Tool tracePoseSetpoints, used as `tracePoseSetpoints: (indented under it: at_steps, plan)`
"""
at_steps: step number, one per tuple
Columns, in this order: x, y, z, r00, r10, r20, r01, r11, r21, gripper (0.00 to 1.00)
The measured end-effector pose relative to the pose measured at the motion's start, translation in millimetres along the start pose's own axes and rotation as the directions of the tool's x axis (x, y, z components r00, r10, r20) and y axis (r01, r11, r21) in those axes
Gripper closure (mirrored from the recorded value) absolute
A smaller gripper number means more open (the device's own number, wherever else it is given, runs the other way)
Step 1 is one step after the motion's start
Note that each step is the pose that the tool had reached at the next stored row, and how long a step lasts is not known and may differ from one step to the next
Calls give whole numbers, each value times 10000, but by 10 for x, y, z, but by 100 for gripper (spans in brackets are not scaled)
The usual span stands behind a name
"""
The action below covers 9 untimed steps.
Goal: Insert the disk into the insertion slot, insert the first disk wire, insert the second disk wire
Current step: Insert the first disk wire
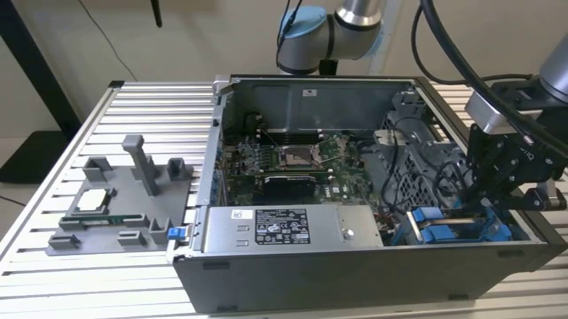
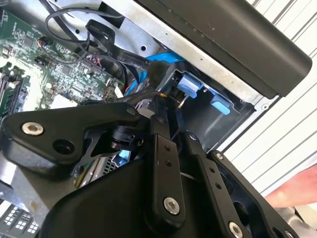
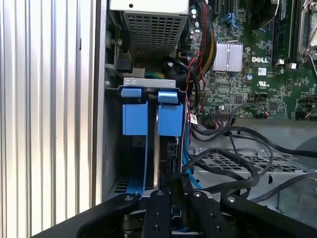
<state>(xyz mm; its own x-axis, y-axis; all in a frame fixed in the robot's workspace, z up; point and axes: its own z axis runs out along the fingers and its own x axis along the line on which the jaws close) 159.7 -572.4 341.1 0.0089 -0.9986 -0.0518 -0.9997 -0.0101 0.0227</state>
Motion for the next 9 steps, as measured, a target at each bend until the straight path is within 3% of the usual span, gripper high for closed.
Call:
tracePoseSetpoints:
  at_steps: [9]
  plan:
    - [0,-2,16,10000,24,3,-24,10000,1,100]
